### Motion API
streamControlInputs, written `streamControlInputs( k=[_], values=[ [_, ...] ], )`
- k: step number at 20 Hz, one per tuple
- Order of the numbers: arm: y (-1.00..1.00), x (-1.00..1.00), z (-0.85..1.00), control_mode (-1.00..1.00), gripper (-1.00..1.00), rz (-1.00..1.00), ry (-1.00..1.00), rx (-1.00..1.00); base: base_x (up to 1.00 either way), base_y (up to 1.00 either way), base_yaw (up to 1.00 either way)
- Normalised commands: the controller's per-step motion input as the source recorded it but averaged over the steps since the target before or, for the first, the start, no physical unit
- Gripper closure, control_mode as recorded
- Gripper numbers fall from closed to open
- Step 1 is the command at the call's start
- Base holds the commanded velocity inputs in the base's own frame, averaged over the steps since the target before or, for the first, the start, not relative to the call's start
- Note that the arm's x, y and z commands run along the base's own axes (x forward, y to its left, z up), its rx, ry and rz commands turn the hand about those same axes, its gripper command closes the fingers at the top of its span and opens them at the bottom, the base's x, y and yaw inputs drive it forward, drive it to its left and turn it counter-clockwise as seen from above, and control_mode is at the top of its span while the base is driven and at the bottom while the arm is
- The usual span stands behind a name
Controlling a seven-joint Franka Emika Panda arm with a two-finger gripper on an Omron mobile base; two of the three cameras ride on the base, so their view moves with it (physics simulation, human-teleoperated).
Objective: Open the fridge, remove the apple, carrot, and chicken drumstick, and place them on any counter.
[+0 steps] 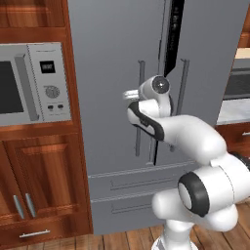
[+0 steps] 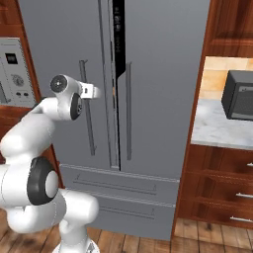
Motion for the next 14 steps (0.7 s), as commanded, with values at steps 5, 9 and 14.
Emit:
streamControlInputs(
  k=[5,9,14],
  values=[
    [0.0,0.46,0.0,-1.0,-1.0,-0.05,-0.06,0.0,0.0,0.0,0.0],
    [0.0,0.41,-0.05,-1.0,-1.0,-0.03,-0.06,0.0,0.0,0.0,0.0],
    [0.05,0.11,0.0,-1.0,1.0,0.0,-0.02,0.0,0.0,0.0,0.0]
  ],
)
